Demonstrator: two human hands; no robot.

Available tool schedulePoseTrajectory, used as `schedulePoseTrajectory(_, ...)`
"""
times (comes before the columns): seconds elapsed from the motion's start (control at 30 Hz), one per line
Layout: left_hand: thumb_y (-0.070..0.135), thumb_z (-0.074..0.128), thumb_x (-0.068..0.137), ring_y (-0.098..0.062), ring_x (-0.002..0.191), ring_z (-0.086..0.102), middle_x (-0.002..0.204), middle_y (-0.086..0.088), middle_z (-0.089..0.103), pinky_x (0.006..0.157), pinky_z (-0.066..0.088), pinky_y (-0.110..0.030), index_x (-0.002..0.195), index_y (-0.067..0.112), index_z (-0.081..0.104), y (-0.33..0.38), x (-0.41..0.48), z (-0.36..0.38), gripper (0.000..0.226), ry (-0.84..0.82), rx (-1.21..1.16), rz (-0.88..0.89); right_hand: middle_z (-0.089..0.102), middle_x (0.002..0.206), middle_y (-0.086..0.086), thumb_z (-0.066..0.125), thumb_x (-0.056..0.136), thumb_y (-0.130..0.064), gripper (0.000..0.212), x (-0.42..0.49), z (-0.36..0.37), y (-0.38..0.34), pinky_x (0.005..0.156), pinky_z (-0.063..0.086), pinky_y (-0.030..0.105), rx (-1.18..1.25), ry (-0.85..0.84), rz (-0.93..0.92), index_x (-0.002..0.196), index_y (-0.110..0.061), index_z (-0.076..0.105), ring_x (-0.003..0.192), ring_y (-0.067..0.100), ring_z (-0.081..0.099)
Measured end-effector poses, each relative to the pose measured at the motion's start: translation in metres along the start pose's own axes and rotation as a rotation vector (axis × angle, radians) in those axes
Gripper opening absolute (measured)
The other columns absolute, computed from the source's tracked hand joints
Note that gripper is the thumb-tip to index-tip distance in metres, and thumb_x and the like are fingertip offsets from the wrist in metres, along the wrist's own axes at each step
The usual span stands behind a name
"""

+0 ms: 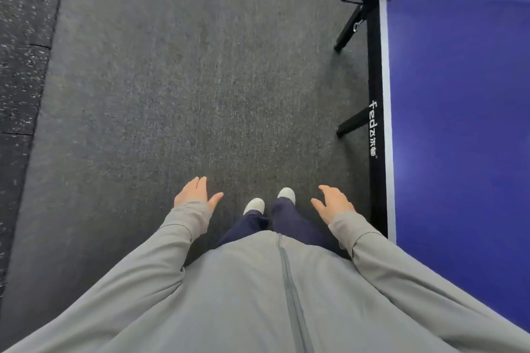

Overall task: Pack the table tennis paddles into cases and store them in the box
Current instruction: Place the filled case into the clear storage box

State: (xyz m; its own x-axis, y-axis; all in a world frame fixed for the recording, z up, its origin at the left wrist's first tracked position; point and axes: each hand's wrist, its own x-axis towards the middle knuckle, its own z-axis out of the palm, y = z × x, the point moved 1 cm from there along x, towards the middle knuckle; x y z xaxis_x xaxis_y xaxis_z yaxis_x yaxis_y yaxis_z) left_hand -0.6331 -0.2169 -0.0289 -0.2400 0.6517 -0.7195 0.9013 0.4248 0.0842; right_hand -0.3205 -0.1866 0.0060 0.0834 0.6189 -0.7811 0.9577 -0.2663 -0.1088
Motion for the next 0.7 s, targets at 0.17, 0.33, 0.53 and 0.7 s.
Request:
schedulePoseTrajectory(0.17,0.057,0.043,0.09,-0.018,0.143,0.021,0.156,-0.001,0.021,0.112,0.025,-0.035,0.147,0.018,0.022,0.003,0.011,-0.006,0.072,-0.061,-0.032,-0.097,0.035,0.149,0.005,0.044,0.096,-0.039,0.054,0.039,-0.04,-0.031,0.106,0.031,0.041,-0.099,-0.01,-0.13,0.145,-0.019,0.03,0.135,0.026,0.035)
schedulePoseTrajectory(0.33,0.057,0.041,0.091,-0.017,0.144,0.019,0.157,-0.001,0.02,0.113,0.024,-0.034,0.148,0.017,0.02,0.038,0.053,-0.05,0.073,-0.072,0.005,-0.111,0.032,0.151,0.005,0.041,0.098,-0.039,0.054,0.09,-0.093,-0.047,0.108,0.031,0.041,-0.138,-0.015,-0.181,0.146,-0.019,0.028,0.136,0.026,0.033)
schedulePoseTrajectory(0.53,0.055,0.041,0.092,-0.017,0.144,0.02,0.156,-0.003,0.023,0.114,0.02,-0.032,0.147,0.016,0.024,0.121,0.119,-0.147,0.069,0.051,0.051,0.053,0.034,0.149,0.006,0.038,0.099,-0.04,0.053,0.15,-0.175,-0.046,0.105,0.032,0.041,-0.185,-0.02,-0.152,0.145,-0.018,0.027,0.135,0.026,0.034)
schedulePoseTrajectory(0.7,0.053,0.041,0.093,-0.018,0.144,0.02,0.154,-0.003,0.027,0.114,0.02,-0.034,0.146,0.016,0.027,0.172,0.152,-0.202,0.067,0.079,0.074,0.185,0.038,0.145,0.008,0.038,0.099,-0.042,0.053,0.184,-0.218,-0.063,0.104,0.034,0.042,-0.228,-0.058,-0.093,0.145,-0.018,0.028,0.132,0.028,0.038)
